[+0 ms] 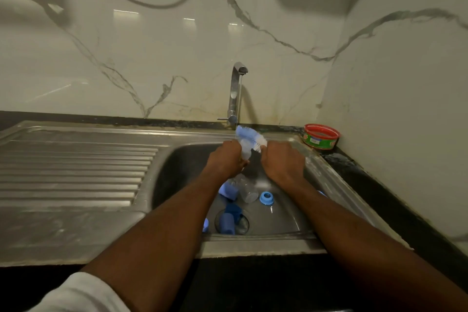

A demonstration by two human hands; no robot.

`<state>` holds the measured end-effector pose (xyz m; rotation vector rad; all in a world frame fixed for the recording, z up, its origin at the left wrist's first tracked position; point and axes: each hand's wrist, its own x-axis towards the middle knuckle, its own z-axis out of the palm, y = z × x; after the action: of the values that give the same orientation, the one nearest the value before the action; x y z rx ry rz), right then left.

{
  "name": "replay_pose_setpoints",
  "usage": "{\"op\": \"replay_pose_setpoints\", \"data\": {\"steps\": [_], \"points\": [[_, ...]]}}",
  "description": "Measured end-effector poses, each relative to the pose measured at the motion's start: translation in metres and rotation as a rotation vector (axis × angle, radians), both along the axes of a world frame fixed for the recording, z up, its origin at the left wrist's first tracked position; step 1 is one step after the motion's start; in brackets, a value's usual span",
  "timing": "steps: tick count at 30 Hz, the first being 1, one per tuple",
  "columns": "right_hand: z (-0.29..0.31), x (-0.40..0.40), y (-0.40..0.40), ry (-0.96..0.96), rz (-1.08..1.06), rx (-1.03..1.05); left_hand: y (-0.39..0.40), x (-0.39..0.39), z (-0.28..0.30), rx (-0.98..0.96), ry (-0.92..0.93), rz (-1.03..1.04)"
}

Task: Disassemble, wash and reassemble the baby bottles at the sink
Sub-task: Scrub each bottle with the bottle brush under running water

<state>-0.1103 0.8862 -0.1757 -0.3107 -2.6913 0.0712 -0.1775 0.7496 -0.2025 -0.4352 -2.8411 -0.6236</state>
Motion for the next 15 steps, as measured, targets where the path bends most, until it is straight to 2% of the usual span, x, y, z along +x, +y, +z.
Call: {"op": "replay_pose_setpoints", "data": {"steps": [4, 11, 15], "points": [[-0.014, 0.009, -0.011, -0.013, -0.05, 0.068, -0.002, 0.0, 0.002, -0.06, -0.101, 0.026], [-0.038, 0.023, 0.008, -0.082, 0.046, 0.138, -0.017, -0.002, -0.012, -0.097, -0.073, -0.031], [-0.039, 0.024, 0.026, -0.145, 0.013, 0.122, -0.008, -0.001, -0.015, -0.039, -0.047, -0.055]]}}
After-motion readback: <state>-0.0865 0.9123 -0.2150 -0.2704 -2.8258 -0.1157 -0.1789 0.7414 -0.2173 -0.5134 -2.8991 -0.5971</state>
